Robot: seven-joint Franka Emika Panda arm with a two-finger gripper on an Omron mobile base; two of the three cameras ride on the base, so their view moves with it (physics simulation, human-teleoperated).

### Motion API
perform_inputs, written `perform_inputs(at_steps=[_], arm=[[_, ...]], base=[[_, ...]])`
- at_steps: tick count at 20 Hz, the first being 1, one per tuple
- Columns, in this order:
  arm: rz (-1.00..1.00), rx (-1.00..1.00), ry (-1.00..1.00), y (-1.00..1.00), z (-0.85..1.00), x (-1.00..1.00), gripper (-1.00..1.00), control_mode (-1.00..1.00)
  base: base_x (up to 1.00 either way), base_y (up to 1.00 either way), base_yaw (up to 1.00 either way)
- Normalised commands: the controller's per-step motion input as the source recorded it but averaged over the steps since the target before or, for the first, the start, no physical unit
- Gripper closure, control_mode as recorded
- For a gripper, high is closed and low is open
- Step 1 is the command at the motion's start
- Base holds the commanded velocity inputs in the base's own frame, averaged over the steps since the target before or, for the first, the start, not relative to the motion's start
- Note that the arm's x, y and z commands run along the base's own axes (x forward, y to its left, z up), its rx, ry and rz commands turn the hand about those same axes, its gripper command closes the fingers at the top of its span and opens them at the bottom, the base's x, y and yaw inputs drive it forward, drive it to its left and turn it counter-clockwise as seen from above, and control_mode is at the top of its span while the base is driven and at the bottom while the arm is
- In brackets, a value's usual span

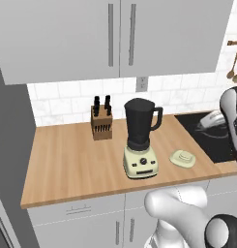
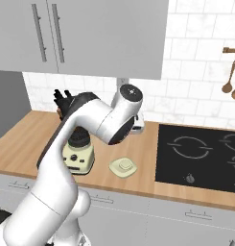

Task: Close the lid blender by securely placing the lid on top.

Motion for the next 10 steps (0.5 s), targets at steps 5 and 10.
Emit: perform_inputs(at_steps=[5,10], arm=[[0.12,-0.16,0.20,0.00,-0.27,0.26,-1.00,-1.00],[0.15,-0.13,0.14,-0.07,-0.56,0.14,-1.00,-1.00]], base=[[0.00,0.00,0.00],[0.00,0.00,0.00]])
